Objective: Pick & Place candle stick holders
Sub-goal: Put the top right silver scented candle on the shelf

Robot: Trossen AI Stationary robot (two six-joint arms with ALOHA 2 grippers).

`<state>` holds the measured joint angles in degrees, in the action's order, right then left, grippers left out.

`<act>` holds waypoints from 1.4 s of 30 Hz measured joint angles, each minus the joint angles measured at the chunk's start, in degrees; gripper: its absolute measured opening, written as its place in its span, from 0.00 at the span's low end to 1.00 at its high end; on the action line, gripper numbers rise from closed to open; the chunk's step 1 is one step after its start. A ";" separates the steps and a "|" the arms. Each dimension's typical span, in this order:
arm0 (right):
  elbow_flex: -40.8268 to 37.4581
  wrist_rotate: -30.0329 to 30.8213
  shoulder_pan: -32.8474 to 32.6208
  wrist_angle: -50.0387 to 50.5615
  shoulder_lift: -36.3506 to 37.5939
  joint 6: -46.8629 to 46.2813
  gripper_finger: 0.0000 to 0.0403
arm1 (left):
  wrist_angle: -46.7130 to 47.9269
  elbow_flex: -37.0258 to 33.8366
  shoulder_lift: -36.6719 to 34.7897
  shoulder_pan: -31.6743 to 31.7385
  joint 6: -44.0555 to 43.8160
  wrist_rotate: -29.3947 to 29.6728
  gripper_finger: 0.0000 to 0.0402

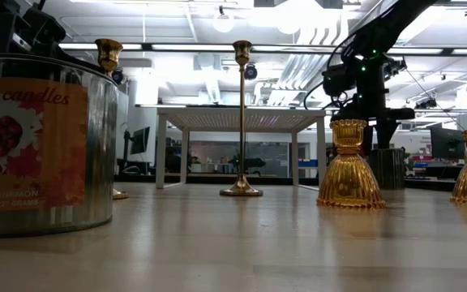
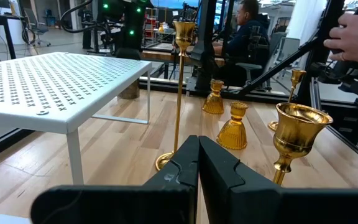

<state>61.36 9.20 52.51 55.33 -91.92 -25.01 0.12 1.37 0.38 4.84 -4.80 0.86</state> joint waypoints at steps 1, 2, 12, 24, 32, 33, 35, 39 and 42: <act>0.00 0.25 -0.04 0.02 -0.02 0.30 0.43 | 0.00 0.01 0.02 0.00 0.00 0.01 0.01; -0.02 0.31 -0.16 0.04 -0.02 0.68 0.43 | 0.00 0.00 0.02 0.02 0.00 0.01 0.01; 0.09 4.60 -1.17 -0.46 -1.29 1.10 0.43 | 0.00 0.01 0.02 0.01 0.00 0.02 0.01; 0.07 7.70 -1.92 -0.22 -2.01 1.47 0.36 | 0.00 0.02 0.02 0.01 0.01 0.01 0.01; 0.09 8.10 -1.93 0.02 -2.01 2.48 0.21 | 0.00 0.01 0.01 0.00 0.01 0.02 0.01; 0.09 8.06 -1.94 0.02 -1.99 2.53 0.20 | 0.00 0.00 0.02 0.01 0.01 0.00 0.01; 0.09 8.02 -1.94 0.02 -1.99 2.61 0.20 | 0.00 0.02 0.02 0.00 0.02 0.02 0.01; 0.09 7.97 -1.94 0.02 -1.99 2.81 0.19 | 0.00 0.01 0.02 0.01 0.01 0.01 0.01; 0.09 7.81 -1.94 0.02 -1.99 2.81 0.19 | 0.00 0.00 0.01 0.01 0.01 0.01 0.01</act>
<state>61.45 17.00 50.57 55.35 -93.91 -22.20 0.12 1.37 0.40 4.86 -4.78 0.88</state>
